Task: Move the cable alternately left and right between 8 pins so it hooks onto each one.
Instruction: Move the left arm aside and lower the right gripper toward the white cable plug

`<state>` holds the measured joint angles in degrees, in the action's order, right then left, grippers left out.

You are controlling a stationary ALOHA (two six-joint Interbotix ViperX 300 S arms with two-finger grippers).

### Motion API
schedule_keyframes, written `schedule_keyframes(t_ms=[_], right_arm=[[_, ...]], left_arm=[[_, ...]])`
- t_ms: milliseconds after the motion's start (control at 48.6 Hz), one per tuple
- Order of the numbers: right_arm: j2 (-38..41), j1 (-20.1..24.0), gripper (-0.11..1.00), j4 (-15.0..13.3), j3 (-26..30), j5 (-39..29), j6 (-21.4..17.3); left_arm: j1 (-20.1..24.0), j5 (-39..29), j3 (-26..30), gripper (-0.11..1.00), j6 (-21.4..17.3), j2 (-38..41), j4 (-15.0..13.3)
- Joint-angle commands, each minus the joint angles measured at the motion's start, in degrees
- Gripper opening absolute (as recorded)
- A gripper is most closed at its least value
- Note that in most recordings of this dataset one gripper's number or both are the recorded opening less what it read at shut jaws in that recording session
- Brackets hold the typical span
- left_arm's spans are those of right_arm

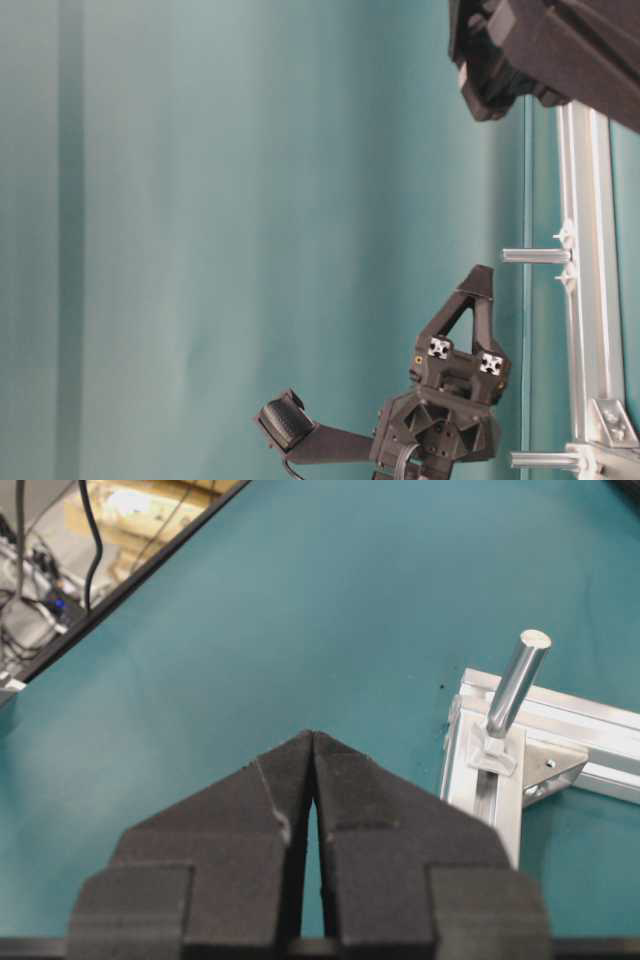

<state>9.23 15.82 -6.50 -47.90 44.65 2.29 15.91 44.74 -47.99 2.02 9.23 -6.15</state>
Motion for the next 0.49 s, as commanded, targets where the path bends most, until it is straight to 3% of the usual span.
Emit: schedule_keyframes(t_ms=[0,206,473], right_arm=[[-0.6,0.4,0.00,0.0,1.0,0.2,-0.8],[-2.3,1.1,0.00,-0.1,4.3,-13.8,-0.8],[-5.5,2.3,0.00,-0.5,14.3,-44.1,-1.0]], left_arm=[[-0.2,-2.1,1.1,-0.01,-0.4,-3.8,2.2],[-1.3,-14.5,1.0,-0.01,-1.5,-7.8,2.2],[-5.7,-20.7,-0.9,-0.01,-1.6,-15.9,2.3]])
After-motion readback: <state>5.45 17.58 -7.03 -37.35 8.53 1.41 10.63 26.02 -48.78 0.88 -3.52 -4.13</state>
